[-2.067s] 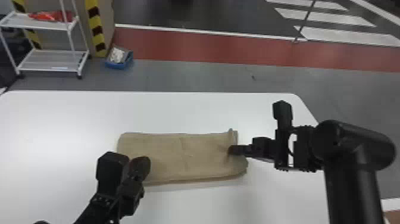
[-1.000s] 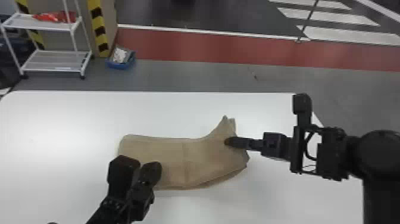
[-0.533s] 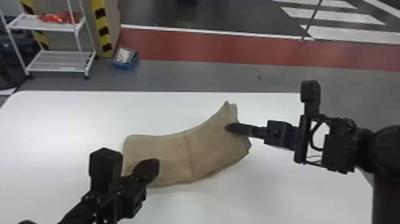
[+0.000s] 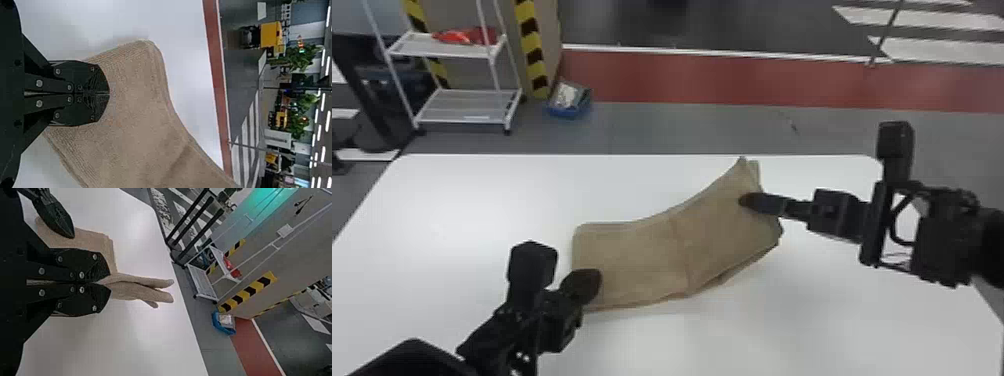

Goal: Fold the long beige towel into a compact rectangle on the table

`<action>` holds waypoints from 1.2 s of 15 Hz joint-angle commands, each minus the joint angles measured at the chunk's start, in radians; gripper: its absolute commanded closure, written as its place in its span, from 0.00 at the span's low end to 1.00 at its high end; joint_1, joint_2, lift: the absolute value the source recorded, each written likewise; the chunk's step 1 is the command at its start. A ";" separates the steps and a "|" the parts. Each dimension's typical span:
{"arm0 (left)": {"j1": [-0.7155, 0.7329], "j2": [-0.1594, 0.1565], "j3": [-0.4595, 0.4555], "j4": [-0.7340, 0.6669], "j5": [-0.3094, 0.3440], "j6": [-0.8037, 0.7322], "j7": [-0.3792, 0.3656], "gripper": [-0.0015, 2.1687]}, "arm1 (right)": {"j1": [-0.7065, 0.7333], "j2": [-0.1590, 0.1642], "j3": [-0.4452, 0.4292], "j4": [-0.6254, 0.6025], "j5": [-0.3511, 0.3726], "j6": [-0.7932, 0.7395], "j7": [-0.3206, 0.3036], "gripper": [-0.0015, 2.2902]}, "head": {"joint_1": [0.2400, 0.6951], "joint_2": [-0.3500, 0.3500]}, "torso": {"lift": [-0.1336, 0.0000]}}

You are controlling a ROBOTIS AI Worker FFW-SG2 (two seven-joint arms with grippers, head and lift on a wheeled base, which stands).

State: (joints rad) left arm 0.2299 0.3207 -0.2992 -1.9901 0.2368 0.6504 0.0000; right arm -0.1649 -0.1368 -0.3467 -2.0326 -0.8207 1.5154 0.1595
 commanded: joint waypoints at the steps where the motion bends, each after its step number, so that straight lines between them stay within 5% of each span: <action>1: 0.000 -0.002 -0.011 0.011 -0.016 0.012 0.000 0.88 | -0.018 -0.001 0.003 0.003 -0.002 -0.004 0.000 0.52 | 1.00 0.40 | 0.07; 12: -0.035 -0.031 -0.083 0.037 -0.011 0.012 -0.005 0.88 | -0.050 0.029 0.164 0.072 0.017 -0.050 -0.041 0.52 | 1.00 0.41 | 0.07; 18: -0.037 -0.031 -0.080 0.034 -0.007 0.002 -0.011 0.88 | -0.056 0.054 0.270 0.133 0.089 -0.050 -0.054 0.52 | 1.00 0.47 | 0.07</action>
State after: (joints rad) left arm 0.1920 0.2899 -0.3791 -1.9548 0.2288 0.6580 -0.0108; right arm -0.2172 -0.0882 -0.0987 -1.9095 -0.7519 1.4658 0.1061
